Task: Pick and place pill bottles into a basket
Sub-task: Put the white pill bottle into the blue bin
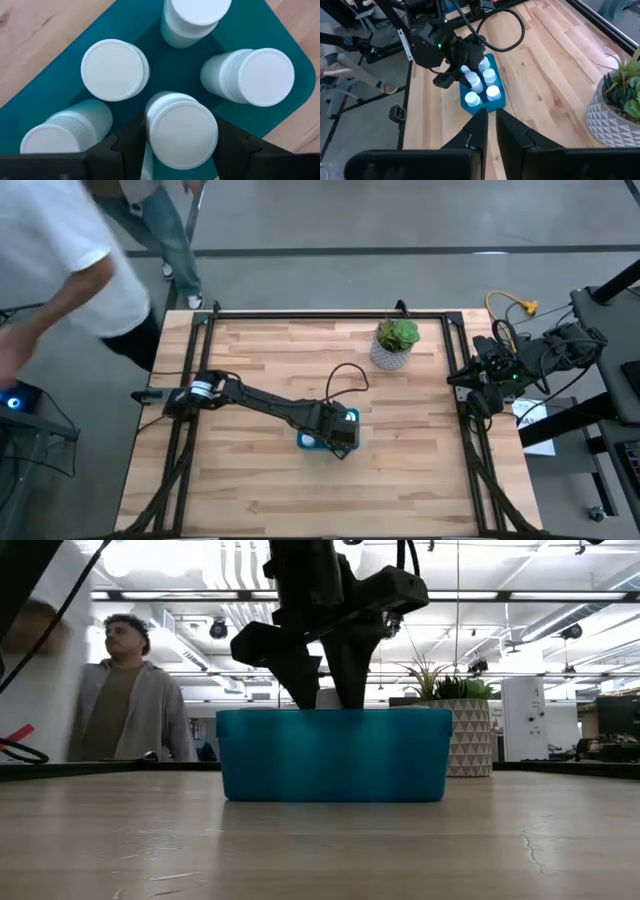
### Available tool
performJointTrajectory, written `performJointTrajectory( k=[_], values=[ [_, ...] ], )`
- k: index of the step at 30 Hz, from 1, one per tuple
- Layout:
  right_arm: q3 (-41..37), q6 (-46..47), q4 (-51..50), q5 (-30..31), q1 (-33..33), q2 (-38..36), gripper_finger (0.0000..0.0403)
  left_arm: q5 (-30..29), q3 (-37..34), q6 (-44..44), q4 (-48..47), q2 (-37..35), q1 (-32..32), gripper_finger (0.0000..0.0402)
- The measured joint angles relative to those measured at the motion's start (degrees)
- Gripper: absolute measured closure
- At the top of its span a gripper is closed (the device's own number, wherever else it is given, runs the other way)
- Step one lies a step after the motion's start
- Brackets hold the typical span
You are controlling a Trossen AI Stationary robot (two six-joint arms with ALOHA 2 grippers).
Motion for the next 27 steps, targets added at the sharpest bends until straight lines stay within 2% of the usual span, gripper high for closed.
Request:
performJointTrajectory(
  k=[11,21,27],
  values=[
    [0.0,-0.1,0.0,0.0,0.0,0.0,0.0371,0.0,-0.8,0.3,0.6,0.0,0.0,0.0229],
    [0.0,-0.4,0.0,0.0,0.0,0.0,0.0371,0.2,-0.9,0.2,1.8,0.0,0.0,0.0158],
    [0.0,-0.3,0.0,0.0,0.0,0.0,0.0371,0.5,-0.9,0.6,1.4,0.0,0.0,0.0144]
  ],
)
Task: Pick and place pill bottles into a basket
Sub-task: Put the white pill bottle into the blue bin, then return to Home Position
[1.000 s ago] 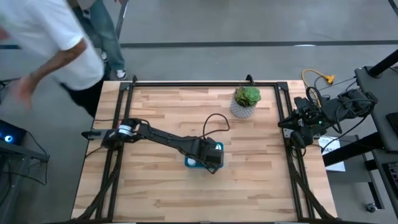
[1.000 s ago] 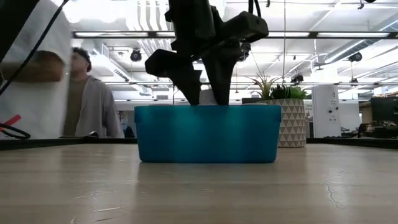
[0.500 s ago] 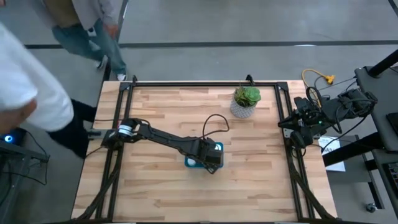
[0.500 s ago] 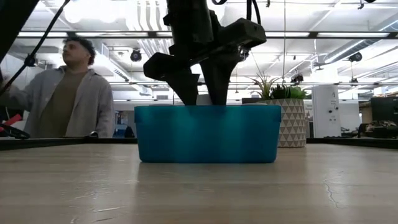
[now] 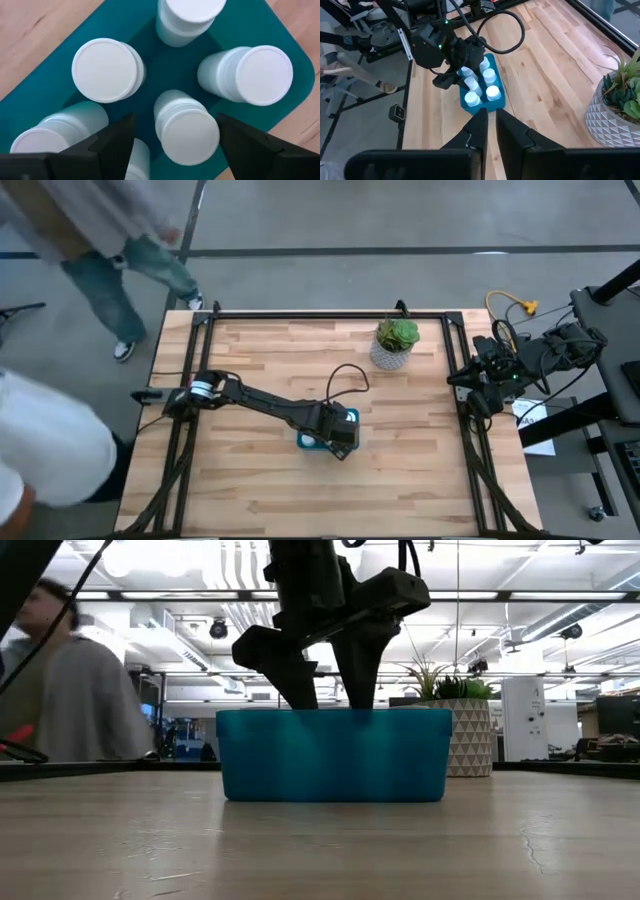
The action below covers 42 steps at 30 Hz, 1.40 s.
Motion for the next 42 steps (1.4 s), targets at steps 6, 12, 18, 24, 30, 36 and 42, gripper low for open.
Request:
performJointTrajectory(
  k=[6,12,18,24,30,36,42],
  values=[
    [0.0,0.1,0.0,-0.1,0.0,0.0,0.0371,0.5,0.1,1.0,-0.1,-1.0,0.0,0.0143],
    [0.0,0.1,0.0,-0.1,0.0,0.0,0.0371,0.9,0.1,1.3,-0.5,-2.5,0.0,0.0143],
    [0.0,0.2,0.0,-0.1,0.0,0.0,0.0371,4.4,0.4,1.4,-1.1,-5.2,0.0,0.0143],
    [0.0,0.4,0.0,-0.4,0.0,0.0,0.0371,5.5,0.3,2.3,-1.9,-10.8,-0.1,0.0143],
    [0.0,0.1,0.0,-1.9,0.0,0.0,0.0371,1.0,0.3,2.3,-1.5,-18.0,-0.2,0.0144],
    [0.0,-0.4,0.9,-3.1,0.0,0.0,0.0371,-8.8,0.1,4.0,-1.4,-25.5,-1.3,0.0144],
    [0.4,-3.9,8.9,-3.1,0.0,-0.7,0.0371,-16.3,-0.1,10.9,-1.8,-32.2,-2.5,0.0144]
  ],
)
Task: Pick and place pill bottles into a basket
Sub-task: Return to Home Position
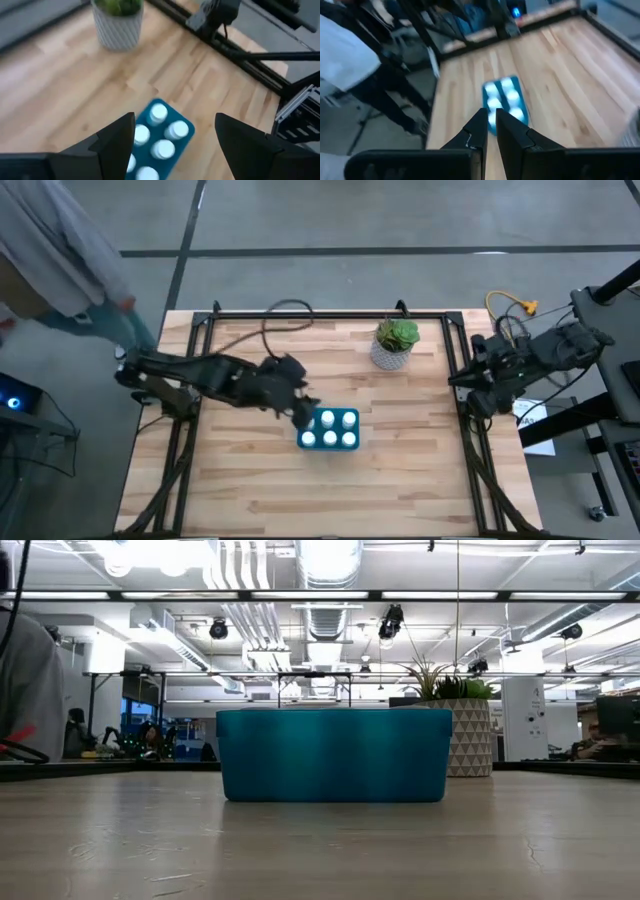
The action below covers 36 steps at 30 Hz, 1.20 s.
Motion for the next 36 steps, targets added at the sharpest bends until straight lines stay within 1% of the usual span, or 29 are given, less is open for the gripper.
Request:
performJointTrajectory(
  k=[3,5,9,11,15,19,20,22,25,28,31,33,36],
  values=[
    [2.6,-2.1,3.4,0.8,0.0,-0.8,0.0372,-2.5,0.0,4.8,-0.1,-3.7,-0.3,0.0148],
    [5.0,-3.3,5.2,3.1,0.0,-1.4,0.0373,-4.2,-0.1,7.7,-0.1,-6.3,-0.7,0.0159],
    [9.8,-8.1,10.9,6.8,0.0,-2.8,0.0383,-7.3,-0.1,14.6,0.2,-11.8,-1.2,0.0199],
    [11.1,-12.0,14.9,7.5,-0.1,-3.3,0.0391,-8.8,-0.1,18.0,0.3,-14.4,-1.5,0.0226],
    [11.6,-18.8,20.4,8.4,-0.1,-3.9,0.0394,-10.6,-0.6,24.1,0.4,-18.9,-1.5,0.0295],
    [9.2,-20.5,20.9,13.2,-0.1,-3.9,0.0395,-11.4,-2.3,29.8,0.8,-22.6,-1.5,0.0373],
    [8.1,-20.4,21.0,14.5,-0.1,-3.9,0.0395,-11.4,-3.3,31.0,1.8,-23.7,-1.5,0.0387],
    [5.7,-19.5,21.0,16.7,-0.1,-3.8,0.0395,-11.5,-6.5,33.3,4.6,-26.2,-1.5,0.0394],
    [1.8,-17.1,21.7,19.6,-0.1,-4.2,0.0395,-11.4,-14.1,36.3,11.5,-31.2,-1.8,0.0396],
    [-2.2,-15.5,25.1,21.2,-0.1,-5.5,0.0395,-11.0,-23.7,38.1,20.1,-37.2,-1.8,0.0400],
    [-7.3,-15.3,30.6,21.4,-0.1,-7.5,0.0395,-10.1,-33.7,38.3,27.0,-43.7,-1.8,0.0401],
    [-11.0,-15.4,34.1,21.5,-0.1,-9.3,0.0395,-9.8,-40.3,38.3,31.5,-47.7,-1.8,0.0401],
    [-16.6,-14.7,38.5,23.5,-0.1,-12.8,0.0395,-9.1,-49.6,38.3,37.9,-53.3,-1.8,0.0401]
  ],
)
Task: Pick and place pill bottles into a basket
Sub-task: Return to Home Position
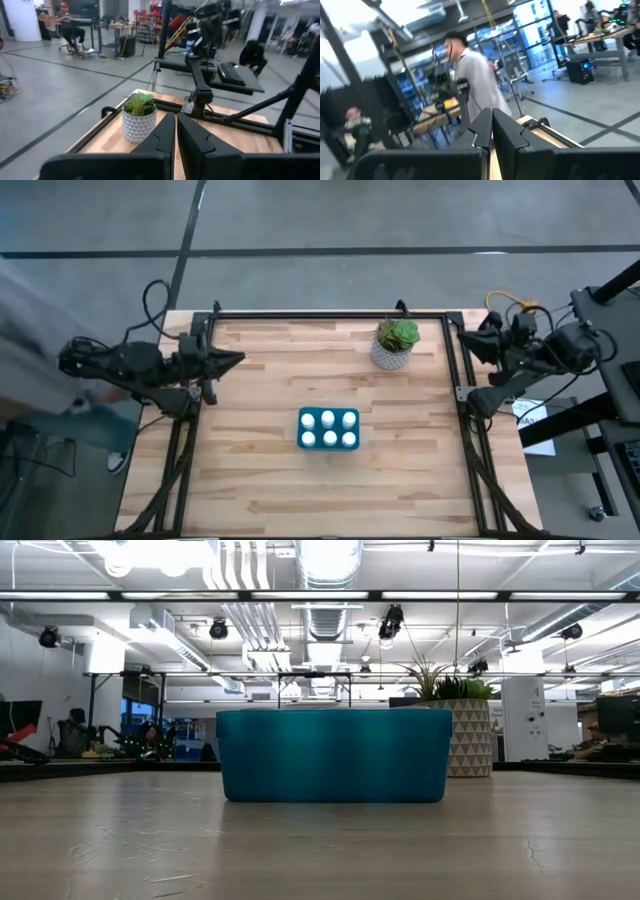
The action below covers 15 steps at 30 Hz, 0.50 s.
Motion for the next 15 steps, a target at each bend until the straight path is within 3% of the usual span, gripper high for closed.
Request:
performJointTrajectory(
  k=[9,15],
  values=[
    [-13.5,1.0,11.2,7.3,0.0,-9.4,0.0395,2.9,-22.3,0.4,13.2,-17.7,0.0,0.0401],
    [-17.8,1.0,14.3,9.6,0.0,-12.4,0.0395,7.1,-34.1,-2.4,14.9,-30.7,0.0,0.0402]
  ],
)
